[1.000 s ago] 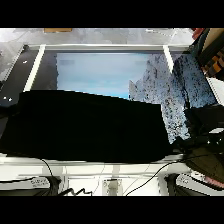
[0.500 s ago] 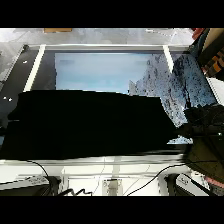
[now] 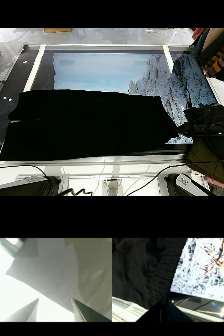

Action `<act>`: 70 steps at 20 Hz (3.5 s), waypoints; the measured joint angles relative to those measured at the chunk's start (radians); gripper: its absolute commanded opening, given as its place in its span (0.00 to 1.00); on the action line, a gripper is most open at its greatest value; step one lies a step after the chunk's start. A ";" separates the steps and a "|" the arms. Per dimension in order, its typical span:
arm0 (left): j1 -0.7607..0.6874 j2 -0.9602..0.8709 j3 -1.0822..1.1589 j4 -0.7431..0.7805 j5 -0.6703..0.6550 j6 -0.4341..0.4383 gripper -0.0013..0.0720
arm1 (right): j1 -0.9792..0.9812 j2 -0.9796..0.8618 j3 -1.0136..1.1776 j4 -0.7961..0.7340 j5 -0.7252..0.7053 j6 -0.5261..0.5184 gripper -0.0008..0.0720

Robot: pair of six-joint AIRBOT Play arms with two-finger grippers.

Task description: Fold the clothes and pants, and hang the long-sleeved shirts on hangers.

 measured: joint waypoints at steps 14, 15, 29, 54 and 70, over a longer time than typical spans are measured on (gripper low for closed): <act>0.066 -0.125 -0.077 -0.005 0.149 0.085 0.71 | 0.000 0.000 0.000 0.001 -0.002 0.070 0.03; 0.066 -0.134 -0.077 -0.006 0.150 0.085 0.60 | 0.000 0.000 0.000 0.001 -0.001 0.072 0.03; 0.066 -0.064 0.012 -0.430 0.021 0.227 0.03 | 0.000 0.157 0.081 -0.096 0.102 0.214 0.03; -0.689 -0.102 0.038 -0.389 1.091 -0.137 0.05 | 0.362 -0.091 0.186 -0.129 -0.823 0.757 0.03; -0.526 -0.056 0.049 -0.240 0.752 -0.254 0.44 | 0.387 -0.195 0.186 -0.129 -0.861 0.829 0.96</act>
